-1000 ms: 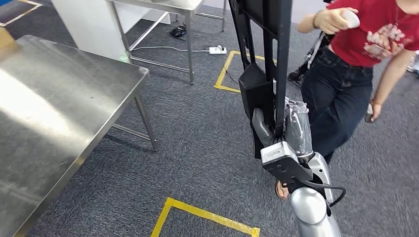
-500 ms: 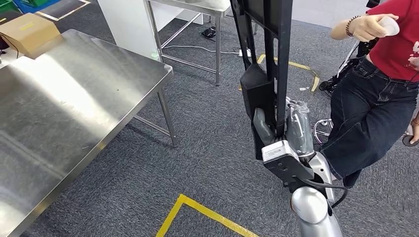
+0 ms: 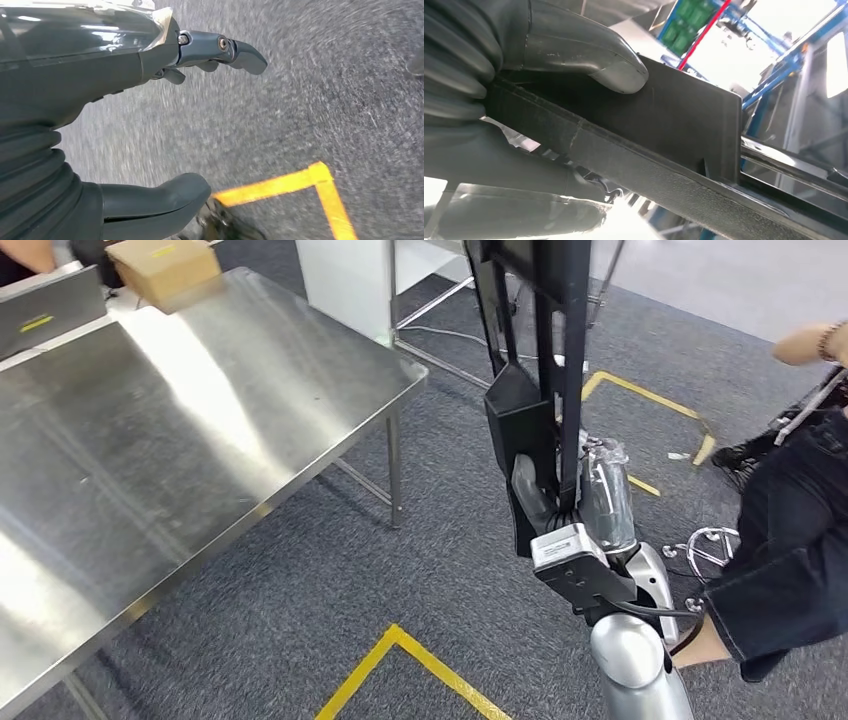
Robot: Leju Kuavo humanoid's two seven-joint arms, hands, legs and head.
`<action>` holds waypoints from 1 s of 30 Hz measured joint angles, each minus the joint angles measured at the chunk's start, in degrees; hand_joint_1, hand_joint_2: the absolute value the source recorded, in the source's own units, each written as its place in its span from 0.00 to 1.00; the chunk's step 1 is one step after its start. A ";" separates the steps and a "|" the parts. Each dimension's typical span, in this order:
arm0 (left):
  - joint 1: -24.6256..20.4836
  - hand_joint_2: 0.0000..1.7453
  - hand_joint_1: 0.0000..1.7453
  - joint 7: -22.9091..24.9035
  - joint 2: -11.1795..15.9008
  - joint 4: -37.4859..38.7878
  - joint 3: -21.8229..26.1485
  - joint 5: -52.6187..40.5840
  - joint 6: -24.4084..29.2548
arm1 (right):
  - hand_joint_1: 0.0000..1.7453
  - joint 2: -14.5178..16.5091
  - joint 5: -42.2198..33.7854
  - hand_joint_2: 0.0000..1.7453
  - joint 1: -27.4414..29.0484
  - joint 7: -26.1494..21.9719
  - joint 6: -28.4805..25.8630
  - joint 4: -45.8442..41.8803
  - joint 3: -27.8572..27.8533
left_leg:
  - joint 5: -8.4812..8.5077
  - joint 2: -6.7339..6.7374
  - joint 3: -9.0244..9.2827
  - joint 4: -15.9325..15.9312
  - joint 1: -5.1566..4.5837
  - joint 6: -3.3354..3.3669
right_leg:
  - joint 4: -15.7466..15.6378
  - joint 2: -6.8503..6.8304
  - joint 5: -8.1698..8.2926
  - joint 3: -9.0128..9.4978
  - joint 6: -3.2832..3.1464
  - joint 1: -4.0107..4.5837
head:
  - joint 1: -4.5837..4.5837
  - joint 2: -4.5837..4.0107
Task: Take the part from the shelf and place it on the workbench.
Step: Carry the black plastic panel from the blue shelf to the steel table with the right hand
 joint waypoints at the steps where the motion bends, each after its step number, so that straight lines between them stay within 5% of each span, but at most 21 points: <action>1: -0.15 1.00 0.00 0.07 0.02 -0.01 -0.03 0.29 -0.41 | 0.88 -0.09 -0.01 1.00 -0.02 -0.02 0.03 0.12 -0.03 | 0.16 -0.89 -0.19 -0.02 0.03 0.23 | 4.38 1.78 -1.82 -2.10 -0.03 -0.22 | 0.04 0.00; 3: -0.22 1.00 0.00 0.32 -0.04 -0.01 0.12 0.68 -0.96 | 0.88 -0.30 -0.01 1.00 0.00 -0.02 0.08 0.47 -0.07 | 0.33 -2.36 -0.47 0.00 0.06 0.29 | 10.01 2.29 -3.50 -4.95 0.38 -0.46 | 0.06 0.00; 4: -0.13 1.00 0.00 0.49 -0.10 -0.01 0.24 0.88 -0.99 | 0.88 -0.40 -0.01 1.00 -0.02 -0.02 0.09 0.62 -0.08 | 0.40 -2.96 -0.51 0.02 0.11 0.25 | 9.67 2.33 -2.96 -4.87 0.90 -0.61 | 0.05 0.00; 7: 0.08 1.00 0.00 0.91 -0.16 -0.01 0.63 1.13 -1.03 | 0.88 -0.63 -0.06 1.00 -0.29 -0.03 0.09 0.81 -0.18 | 0.48 -4.32 -0.57 0.27 0.21 -0.40 | -1.56 2.79 1.87 0.28 2.65 -1.22 | 0.08 0.00; 9: 0.11 1.00 0.00 1.12 -0.09 -0.01 0.75 1.12 -1.21 | 0.88 -0.73 -0.13 1.00 -0.41 -0.08 0.08 0.89 -0.27 | 0.44 -4.69 -0.88 0.49 0.00 -0.98 | -5.92 3.34 3.43 2.14 2.29 -1.45 | 0.08 0.00; 12: 0.30 1.00 0.00 1.42 0.11 0.01 0.83 0.96 -1.62 | 0.88 -0.86 -0.31 1.00 -0.27 -0.13 0.00 0.93 -0.55 | 0.64 -4.58 -1.18 0.56 -0.02 -0.21 | -6.30 3.56 3.84 2.09 1.23 -1.34 | 0.02 0.00; 16: 0.31 1.00 0.00 1.51 0.17 0.02 0.85 0.33 -1.97 | 0.88 -1.14 -0.48 1.00 -0.19 -0.15 -0.10 0.92 -0.93 | 0.80 -4.40 -1.10 0.44 0.38 0.04 | -6.17 3.67 3.93 1.99 0.95 -0.73 | -0.01 0.00; 18: 0.31 1.00 0.00 1.51 0.19 0.02 0.85 0.14 -2.21 | 0.88 -1.31 -0.56 1.00 -0.10 -0.15 -0.16 0.92 -1.06 | 0.83 -4.39 -1.10 0.42 0.58 -0.32 | -6.07 3.68 3.88 1.95 0.79 -0.49 | -0.01 0.00; 22: 0.32 1.00 0.00 1.48 0.20 0.02 0.85 0.03 -2.72 | 0.88 -1.58 -0.89 1.00 0.05 -0.15 -0.23 0.92 -1.28 | 0.65 -4.37 -1.17 0.46 0.73 -2.24 | -5.62 3.66 3.63 1.73 0.14 -0.35 | -0.01 0.00; 30: 0.31 1.00 0.00 1.37 0.22 0.02 0.85 -0.03 -3.53 | 0.88 -1.87 -1.07 1.00 0.06 -0.15 -0.31 0.92 -1.36 | 0.56 -4.25 -1.56 0.91 0.71 -2.49 | -5.50 3.66 3.58 1.57 0.08 -0.38 | -0.01 0.00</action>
